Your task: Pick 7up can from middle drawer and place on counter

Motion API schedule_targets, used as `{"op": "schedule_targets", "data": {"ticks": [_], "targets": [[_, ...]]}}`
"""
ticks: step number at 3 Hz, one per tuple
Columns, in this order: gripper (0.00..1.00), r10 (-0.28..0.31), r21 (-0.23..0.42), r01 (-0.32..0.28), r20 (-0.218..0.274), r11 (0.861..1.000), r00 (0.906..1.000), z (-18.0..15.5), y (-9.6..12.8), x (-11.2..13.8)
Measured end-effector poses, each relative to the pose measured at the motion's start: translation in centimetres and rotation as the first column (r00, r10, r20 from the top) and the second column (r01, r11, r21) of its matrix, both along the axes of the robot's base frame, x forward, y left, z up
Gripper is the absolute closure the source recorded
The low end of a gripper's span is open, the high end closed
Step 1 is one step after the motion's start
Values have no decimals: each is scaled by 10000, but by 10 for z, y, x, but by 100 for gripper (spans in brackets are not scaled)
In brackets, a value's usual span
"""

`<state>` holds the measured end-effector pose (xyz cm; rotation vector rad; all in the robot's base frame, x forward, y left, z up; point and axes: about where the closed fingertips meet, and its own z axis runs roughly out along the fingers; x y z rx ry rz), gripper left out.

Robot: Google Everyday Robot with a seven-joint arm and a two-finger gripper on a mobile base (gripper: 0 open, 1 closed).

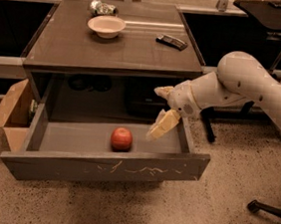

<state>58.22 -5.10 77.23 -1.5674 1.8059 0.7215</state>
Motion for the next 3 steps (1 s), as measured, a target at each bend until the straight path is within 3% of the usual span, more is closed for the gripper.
{"op": "schedule_targets", "data": {"ticks": [3], "targets": [[0, 1059, 749, -1112, 715, 9910, 9918, -55, 53, 37]]}}
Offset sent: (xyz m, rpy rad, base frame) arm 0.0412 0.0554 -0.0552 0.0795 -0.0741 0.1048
